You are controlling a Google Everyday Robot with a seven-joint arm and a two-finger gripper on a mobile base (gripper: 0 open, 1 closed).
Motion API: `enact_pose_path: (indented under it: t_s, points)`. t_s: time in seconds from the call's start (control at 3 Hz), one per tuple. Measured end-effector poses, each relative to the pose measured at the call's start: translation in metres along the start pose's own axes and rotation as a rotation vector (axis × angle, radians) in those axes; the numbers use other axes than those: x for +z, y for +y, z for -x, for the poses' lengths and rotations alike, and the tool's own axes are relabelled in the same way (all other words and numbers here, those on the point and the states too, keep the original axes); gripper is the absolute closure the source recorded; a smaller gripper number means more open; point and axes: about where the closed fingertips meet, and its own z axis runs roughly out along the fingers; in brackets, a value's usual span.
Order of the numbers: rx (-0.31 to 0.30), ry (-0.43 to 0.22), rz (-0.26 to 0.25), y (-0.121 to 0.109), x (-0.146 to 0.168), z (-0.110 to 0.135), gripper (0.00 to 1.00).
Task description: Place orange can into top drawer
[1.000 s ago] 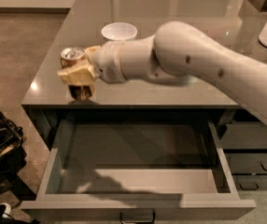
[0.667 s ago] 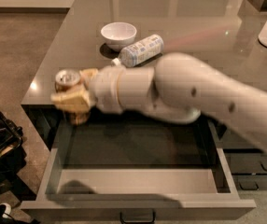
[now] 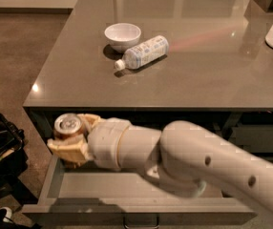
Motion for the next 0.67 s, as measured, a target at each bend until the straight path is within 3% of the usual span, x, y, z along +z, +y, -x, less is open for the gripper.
enact_pose_path:
  t_s: [0.33, 0.67]
  points:
    - [0.015, -0.028, -0.123, -0.005, -0.020, -0.018, 1.00]
    - [0.035, -0.028, -0.305, -0.055, -0.052, -0.040, 1.00]
